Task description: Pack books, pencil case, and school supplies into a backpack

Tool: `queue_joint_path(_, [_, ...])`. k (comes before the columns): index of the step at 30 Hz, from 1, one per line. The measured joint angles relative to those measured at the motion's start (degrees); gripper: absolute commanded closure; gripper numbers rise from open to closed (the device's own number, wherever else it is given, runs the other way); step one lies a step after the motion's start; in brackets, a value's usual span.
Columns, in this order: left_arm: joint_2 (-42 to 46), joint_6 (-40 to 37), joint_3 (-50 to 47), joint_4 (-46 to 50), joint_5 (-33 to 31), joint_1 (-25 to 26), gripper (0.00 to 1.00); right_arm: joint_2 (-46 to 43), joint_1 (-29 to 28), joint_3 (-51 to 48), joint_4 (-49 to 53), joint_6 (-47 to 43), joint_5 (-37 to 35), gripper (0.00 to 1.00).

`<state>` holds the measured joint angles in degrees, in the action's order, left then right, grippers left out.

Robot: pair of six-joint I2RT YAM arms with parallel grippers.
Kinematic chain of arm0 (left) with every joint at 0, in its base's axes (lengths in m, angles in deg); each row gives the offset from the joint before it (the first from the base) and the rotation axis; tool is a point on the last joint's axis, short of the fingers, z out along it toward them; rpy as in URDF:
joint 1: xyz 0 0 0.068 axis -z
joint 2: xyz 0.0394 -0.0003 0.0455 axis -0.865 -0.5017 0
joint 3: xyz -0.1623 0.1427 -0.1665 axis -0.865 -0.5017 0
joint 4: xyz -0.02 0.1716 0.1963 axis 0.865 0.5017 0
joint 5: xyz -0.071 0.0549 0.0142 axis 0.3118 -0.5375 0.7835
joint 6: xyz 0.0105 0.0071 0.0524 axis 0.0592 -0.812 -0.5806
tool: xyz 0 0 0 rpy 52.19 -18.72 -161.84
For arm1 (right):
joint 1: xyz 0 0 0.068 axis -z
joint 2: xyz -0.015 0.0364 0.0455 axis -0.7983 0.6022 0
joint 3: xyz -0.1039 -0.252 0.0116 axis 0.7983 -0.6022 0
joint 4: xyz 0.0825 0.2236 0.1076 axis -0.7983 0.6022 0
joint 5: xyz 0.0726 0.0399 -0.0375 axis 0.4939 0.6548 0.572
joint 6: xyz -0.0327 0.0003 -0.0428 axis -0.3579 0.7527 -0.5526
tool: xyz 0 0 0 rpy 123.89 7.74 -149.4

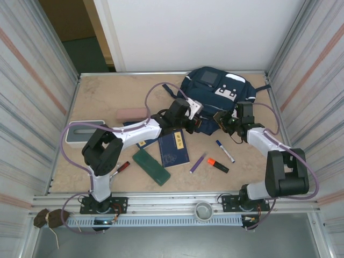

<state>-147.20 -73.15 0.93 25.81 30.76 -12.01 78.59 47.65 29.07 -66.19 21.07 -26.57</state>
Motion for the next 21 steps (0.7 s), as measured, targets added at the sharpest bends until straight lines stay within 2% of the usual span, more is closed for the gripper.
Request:
queue_joint_path(4, [0.8, -0.9, -2.3, 0.0, -1.1, 0.1, 1.00, -0.2, 2.4, 0.3, 1.1, -1.8, 0.3, 0.92])
queue_joint_path(11, [5.1, -2.2, -8.8, 0.0, -1.5, -4.0, 1.00, -1.6, 11.3, 2.1, 10.6, -11.7, 5.9, 0.91])
queue_joint_path(17, [5.6, -2.8, -9.3, 0.0, -0.9, -4.9, 1.00, 0.7, 12.9, 8.8, 17.1, -17.3, 9.4, 0.84])
queue_joint_path(20, [5.6, -2.7, -8.9, 0.5, -1.0, -3.0, 1.00, 4.6, 13.1, 12.9, 18.1, -18.4, 9.6, 0.75])
queue_joint_path(21, [5.6, -2.5, -8.5, 0.9, -1.0, -2.3, 1.00, 6.1, 13.3, 14.3, 18.5, -18.7, 9.6, 0.68])
